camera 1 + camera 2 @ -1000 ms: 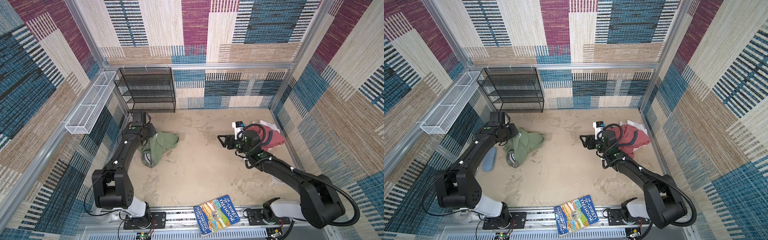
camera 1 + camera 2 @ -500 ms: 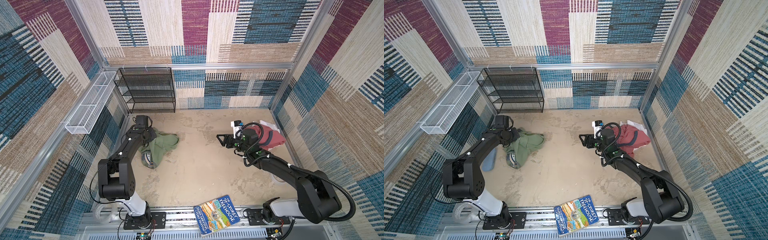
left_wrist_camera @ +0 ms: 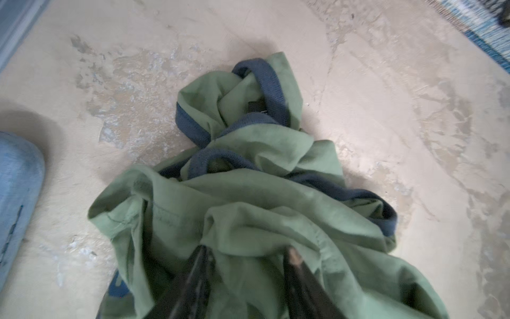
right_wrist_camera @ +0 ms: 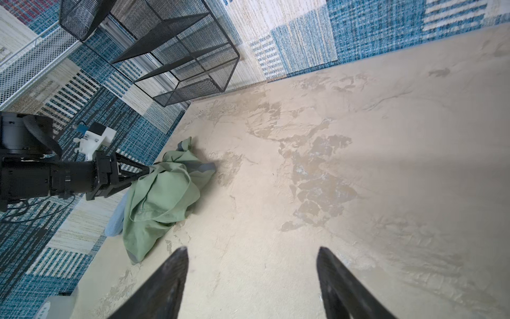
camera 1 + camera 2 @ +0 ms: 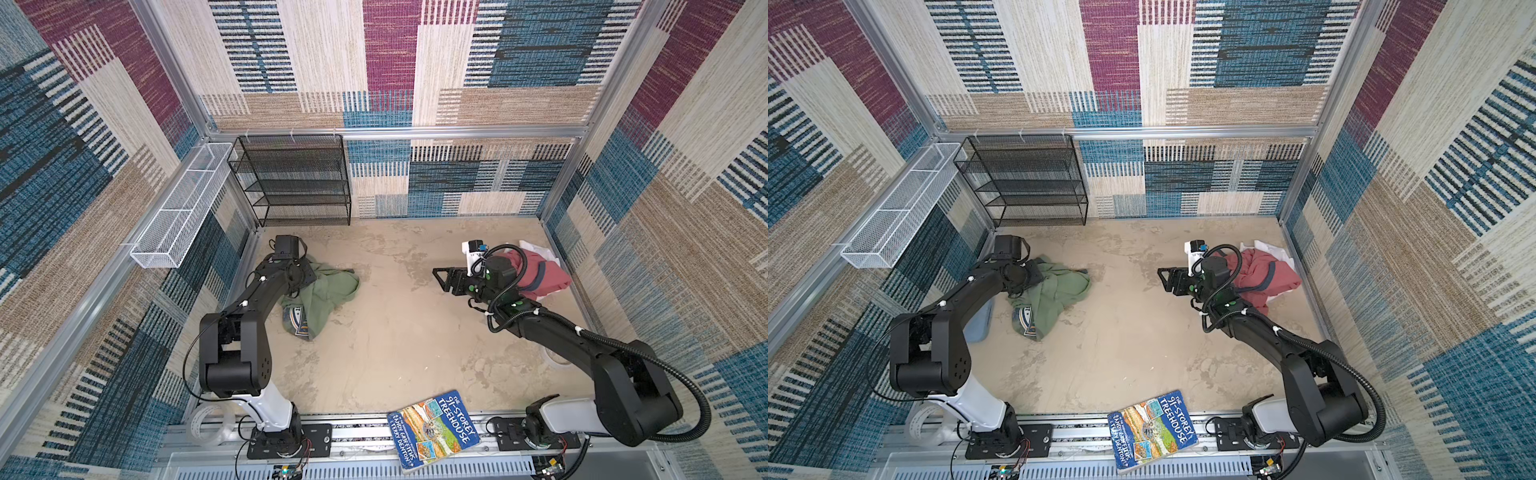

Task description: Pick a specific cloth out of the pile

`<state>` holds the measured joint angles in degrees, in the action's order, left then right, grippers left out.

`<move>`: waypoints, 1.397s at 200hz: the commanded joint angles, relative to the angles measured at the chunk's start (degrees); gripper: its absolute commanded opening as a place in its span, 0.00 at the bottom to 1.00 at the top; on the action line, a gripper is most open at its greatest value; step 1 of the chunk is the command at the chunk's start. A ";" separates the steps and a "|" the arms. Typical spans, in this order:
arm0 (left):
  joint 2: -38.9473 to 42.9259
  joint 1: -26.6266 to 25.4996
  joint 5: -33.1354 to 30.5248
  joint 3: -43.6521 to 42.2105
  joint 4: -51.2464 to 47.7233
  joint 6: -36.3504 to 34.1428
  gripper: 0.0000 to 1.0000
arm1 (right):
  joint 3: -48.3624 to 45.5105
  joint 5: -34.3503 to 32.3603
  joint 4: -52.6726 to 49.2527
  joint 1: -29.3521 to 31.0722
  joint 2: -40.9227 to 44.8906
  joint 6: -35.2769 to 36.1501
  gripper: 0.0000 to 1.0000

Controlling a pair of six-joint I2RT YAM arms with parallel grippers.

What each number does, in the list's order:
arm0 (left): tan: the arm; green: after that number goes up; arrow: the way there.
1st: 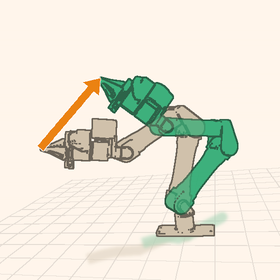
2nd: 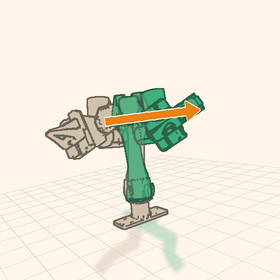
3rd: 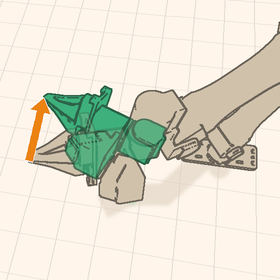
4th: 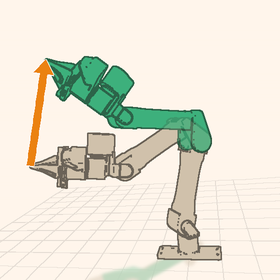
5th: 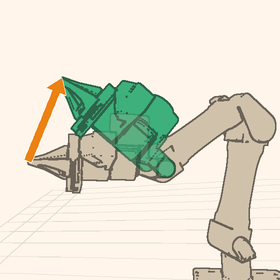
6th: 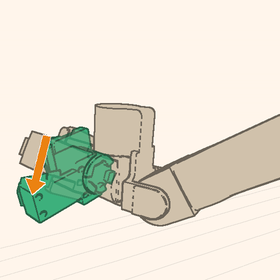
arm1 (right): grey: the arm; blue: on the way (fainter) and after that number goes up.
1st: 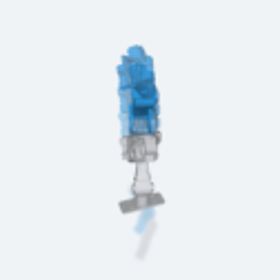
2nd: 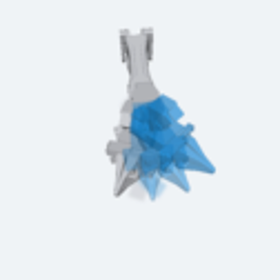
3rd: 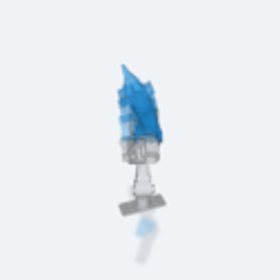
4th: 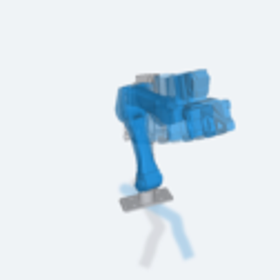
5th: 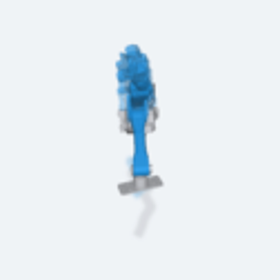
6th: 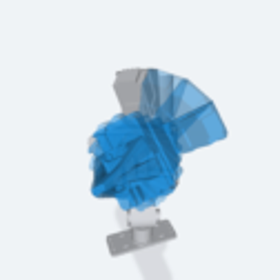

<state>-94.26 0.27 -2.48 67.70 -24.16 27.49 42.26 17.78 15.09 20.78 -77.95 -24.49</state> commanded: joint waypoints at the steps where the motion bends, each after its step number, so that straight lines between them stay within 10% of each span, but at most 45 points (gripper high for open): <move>1: 3.09 -1.27 0.19 -0.22 1.19 0.39 0.55 | 0.98 -1.80 -0.57 -0.92 1.26 2.15 0.99; 39: 11.35 -3.66 -4.09 -4.16 3.89 -2.13 0.77 | 1.30 -6.87 -4.01 -4.19 4.34 6.13 1.00; 124: 22.07 -4.40 -6.58 -19.05 17.08 -12.32 0.77 | -9.58 -21.25 3.63 -16.79 10.62 14.76 1.00; 279: 15.94 -4.27 -4.07 -41.82 56.38 -27.53 0.74 | -31.76 -27.11 54.44 -18.49 -1.51 25.07 1.00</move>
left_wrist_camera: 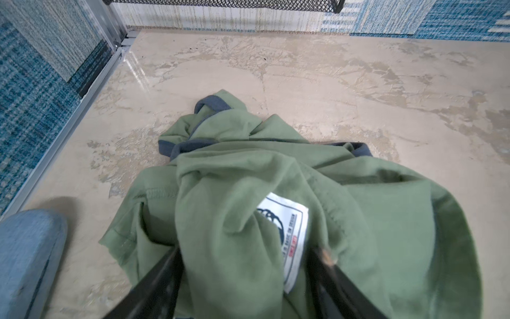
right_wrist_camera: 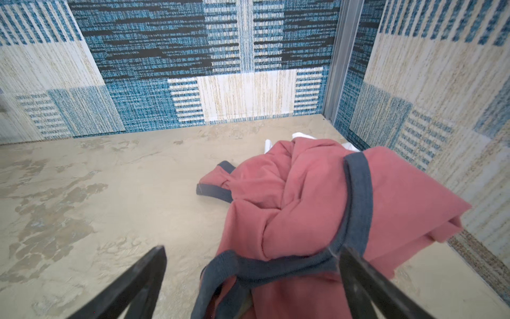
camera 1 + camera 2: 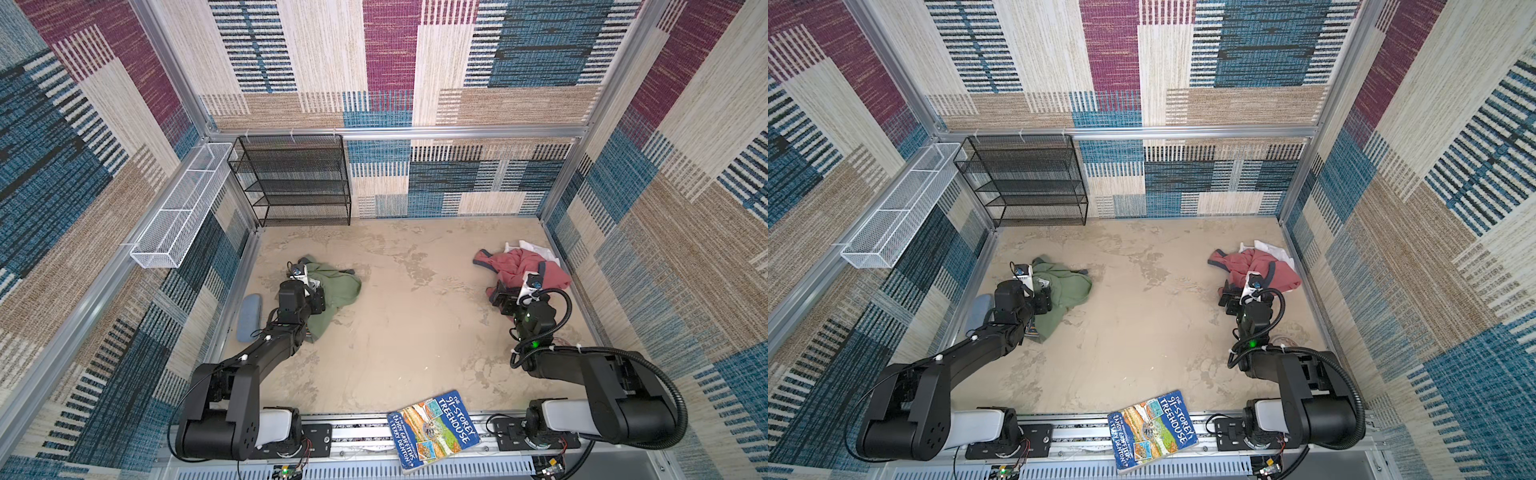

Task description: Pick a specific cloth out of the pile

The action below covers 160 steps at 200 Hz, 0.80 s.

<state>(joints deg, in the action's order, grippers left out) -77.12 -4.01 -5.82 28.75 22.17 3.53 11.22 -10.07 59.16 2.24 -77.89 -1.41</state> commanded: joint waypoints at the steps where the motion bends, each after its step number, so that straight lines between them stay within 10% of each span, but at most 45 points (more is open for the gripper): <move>1: -1.19 0.03 -0.88 -3.02 10.37 -3.55 0.74 | -0.75 0.78 10.55 0.00 -1.66 2.01 1.00; 74: -9.02 0.96 -0.59 -7.87 30.10 -7.71 0.75 | 0.00 5.28 15.94 -0.42 -9.82 3.21 1.00; 160: -10.82 3.09 3.62 -5.37 26.31 -6.52 0.76 | 0.25 6.47 15.89 -1.10 -10.16 3.04 1.00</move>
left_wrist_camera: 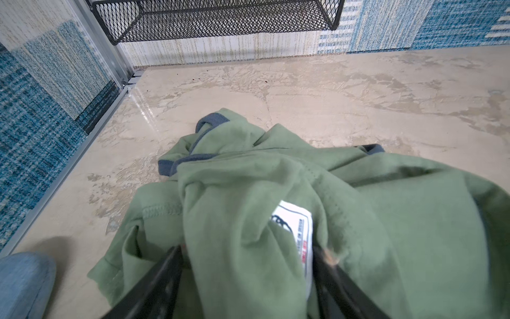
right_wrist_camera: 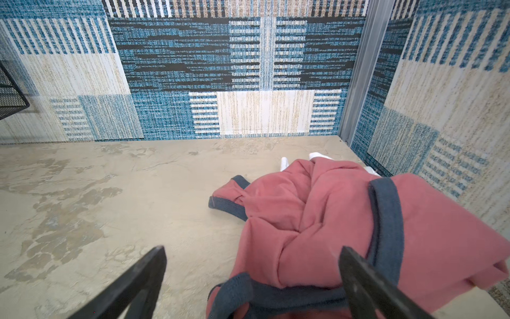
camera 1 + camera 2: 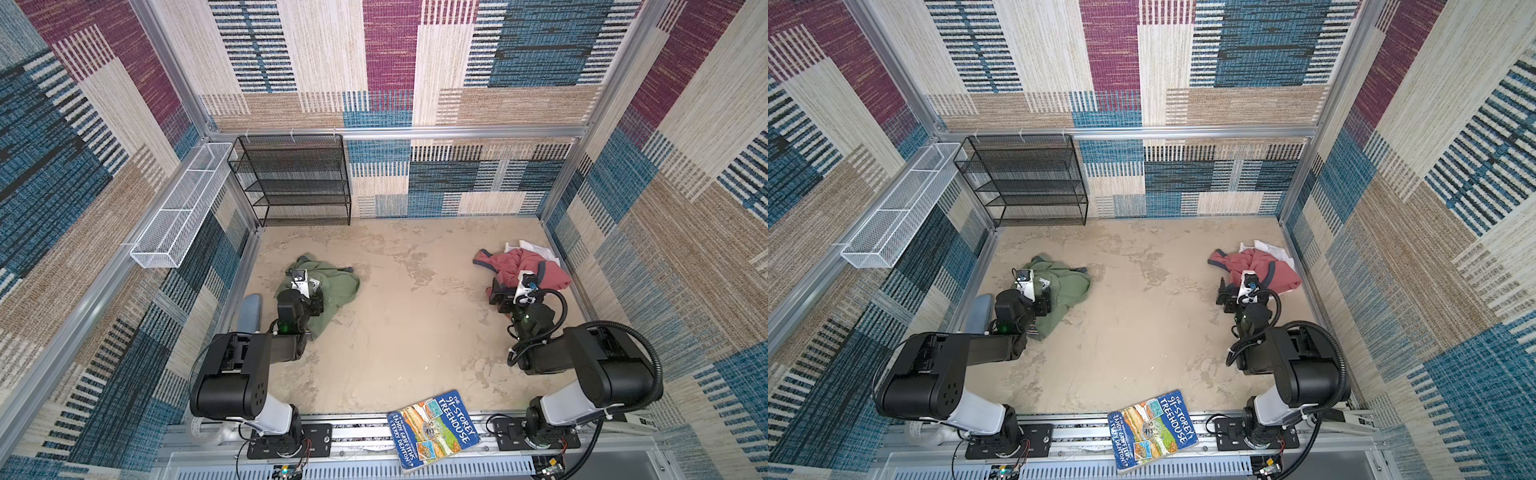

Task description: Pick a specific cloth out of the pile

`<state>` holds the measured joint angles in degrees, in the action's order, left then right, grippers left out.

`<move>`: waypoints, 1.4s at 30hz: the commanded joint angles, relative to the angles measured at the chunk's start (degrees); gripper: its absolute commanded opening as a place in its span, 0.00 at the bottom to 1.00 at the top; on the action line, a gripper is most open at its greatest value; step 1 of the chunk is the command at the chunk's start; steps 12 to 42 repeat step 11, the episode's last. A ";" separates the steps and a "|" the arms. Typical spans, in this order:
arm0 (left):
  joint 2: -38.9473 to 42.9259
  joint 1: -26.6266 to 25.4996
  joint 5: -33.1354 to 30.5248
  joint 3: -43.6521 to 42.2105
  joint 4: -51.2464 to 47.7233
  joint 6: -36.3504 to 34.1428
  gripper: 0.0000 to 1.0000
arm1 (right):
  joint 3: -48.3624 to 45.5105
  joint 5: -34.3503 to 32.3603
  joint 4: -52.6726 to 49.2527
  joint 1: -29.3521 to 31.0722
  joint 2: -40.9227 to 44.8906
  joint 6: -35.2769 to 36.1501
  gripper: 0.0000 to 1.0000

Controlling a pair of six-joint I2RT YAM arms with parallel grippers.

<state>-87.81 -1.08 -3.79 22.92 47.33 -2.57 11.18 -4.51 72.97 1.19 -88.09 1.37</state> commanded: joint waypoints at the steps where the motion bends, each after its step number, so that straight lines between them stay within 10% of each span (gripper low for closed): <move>1: -0.15 0.18 1.59 0.46 1.17 -0.42 0.76 | 0.27 0.92 2.08 0.00 0.08 0.24 1.00; 42: -0.09 0.29 0.94 0.63 0.77 0.10 0.75 | 0.20 1.04 1.87 -0.14 0.13 0.21 1.00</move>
